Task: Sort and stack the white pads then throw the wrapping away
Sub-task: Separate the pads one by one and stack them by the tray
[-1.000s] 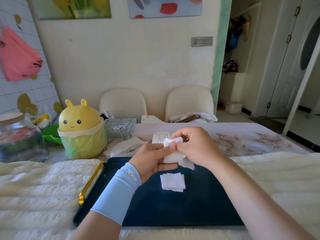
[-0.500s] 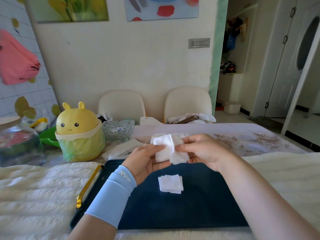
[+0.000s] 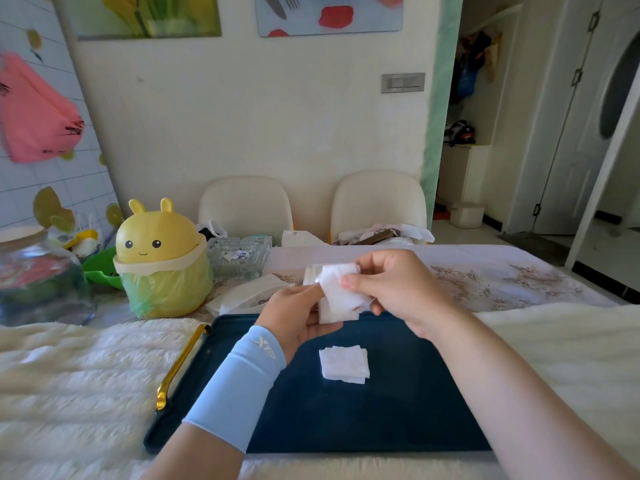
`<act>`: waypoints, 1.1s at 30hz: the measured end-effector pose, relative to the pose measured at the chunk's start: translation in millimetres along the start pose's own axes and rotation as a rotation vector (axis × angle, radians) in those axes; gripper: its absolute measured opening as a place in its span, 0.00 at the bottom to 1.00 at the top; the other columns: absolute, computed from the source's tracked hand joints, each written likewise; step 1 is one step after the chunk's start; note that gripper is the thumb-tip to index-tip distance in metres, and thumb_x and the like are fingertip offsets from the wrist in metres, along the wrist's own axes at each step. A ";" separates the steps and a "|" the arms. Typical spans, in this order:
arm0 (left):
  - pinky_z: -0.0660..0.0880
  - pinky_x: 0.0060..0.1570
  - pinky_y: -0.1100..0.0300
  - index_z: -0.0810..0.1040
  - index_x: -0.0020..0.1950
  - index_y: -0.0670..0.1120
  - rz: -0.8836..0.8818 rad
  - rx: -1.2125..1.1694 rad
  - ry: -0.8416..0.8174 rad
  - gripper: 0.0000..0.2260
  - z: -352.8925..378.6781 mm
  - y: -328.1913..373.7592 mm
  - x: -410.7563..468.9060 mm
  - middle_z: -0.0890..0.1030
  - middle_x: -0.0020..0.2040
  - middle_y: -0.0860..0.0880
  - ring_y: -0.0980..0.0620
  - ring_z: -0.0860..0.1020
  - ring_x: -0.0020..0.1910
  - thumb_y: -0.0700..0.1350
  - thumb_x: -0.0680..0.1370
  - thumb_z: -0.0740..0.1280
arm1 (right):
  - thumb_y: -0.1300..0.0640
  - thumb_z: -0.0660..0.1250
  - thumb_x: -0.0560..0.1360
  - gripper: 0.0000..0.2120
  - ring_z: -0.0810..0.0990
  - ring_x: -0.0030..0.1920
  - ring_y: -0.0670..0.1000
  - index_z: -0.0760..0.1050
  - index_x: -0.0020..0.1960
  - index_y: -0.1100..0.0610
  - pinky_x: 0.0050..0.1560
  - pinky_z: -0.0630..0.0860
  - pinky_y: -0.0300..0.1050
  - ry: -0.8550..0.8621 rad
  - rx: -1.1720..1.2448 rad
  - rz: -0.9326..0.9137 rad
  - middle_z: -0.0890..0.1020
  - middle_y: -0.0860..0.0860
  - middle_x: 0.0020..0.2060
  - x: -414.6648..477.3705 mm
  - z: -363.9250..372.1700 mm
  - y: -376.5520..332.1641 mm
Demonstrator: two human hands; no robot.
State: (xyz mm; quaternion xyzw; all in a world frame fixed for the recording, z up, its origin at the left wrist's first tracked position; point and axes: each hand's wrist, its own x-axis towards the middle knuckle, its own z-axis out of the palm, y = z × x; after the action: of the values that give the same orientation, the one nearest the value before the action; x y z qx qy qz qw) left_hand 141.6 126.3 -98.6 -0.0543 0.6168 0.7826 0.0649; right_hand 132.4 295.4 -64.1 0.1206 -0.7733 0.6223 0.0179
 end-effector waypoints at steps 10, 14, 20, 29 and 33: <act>0.83 0.46 0.53 0.77 0.64 0.39 -0.012 -0.050 -0.080 0.17 2.1 5.1 -3.9 0.85 0.52 0.40 0.45 0.85 0.51 0.50 0.82 0.63 | 0.61 0.79 0.70 0.07 0.81 0.31 0.45 0.82 0.45 0.57 0.30 0.75 0.36 0.059 -0.094 0.004 0.85 0.49 0.35 0.9 4.4 5.4; 0.81 0.53 0.54 0.80 0.61 0.40 0.035 0.011 -0.195 0.19 1.0 6.4 -8.5 0.85 0.55 0.42 0.47 0.83 0.55 0.52 0.76 0.69 | 0.53 0.79 0.70 0.13 0.82 0.43 0.47 0.80 0.52 0.51 0.40 0.79 0.42 0.109 -0.108 0.087 0.84 0.48 0.45 2.4 9.3 7.9; 0.81 0.51 0.57 0.80 0.60 0.37 0.089 0.083 -0.250 0.14 -5.9 5.4 -6.1 0.84 0.56 0.41 0.45 0.83 0.56 0.32 0.74 0.70 | 0.46 0.73 0.75 0.10 0.81 0.39 0.49 0.82 0.52 0.51 0.36 0.72 0.44 0.019 0.073 0.227 0.86 0.46 0.40 2.8 3.6 10.3; 0.83 0.47 0.55 0.79 0.57 0.38 0.078 0.052 0.112 0.09 -32.6 8.6 6.8 0.83 0.55 0.41 0.44 0.83 0.54 0.37 0.77 0.70 | 0.53 0.77 0.73 0.15 0.79 0.45 0.38 0.82 0.59 0.45 0.43 0.73 0.32 -0.334 -0.678 0.025 0.82 0.39 0.50 -3.6 5.4 21.8; 0.83 0.44 0.54 0.77 0.58 0.39 0.051 -0.030 0.130 0.10 -30.3 9.2 7.0 0.82 0.56 0.41 0.42 0.83 0.54 0.42 0.79 0.69 | 0.49 0.78 0.71 0.28 0.80 0.56 0.48 0.75 0.70 0.46 0.57 0.76 0.43 -0.496 -0.882 0.134 0.80 0.42 0.56 -7.9 15.9 23.9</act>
State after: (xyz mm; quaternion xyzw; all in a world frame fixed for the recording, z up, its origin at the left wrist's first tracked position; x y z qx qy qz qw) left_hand 133.3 94.9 -98.0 -0.0901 0.6092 0.7879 0.0041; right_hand 137.0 286.0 -91.9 0.1958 -0.9494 0.1892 -0.1568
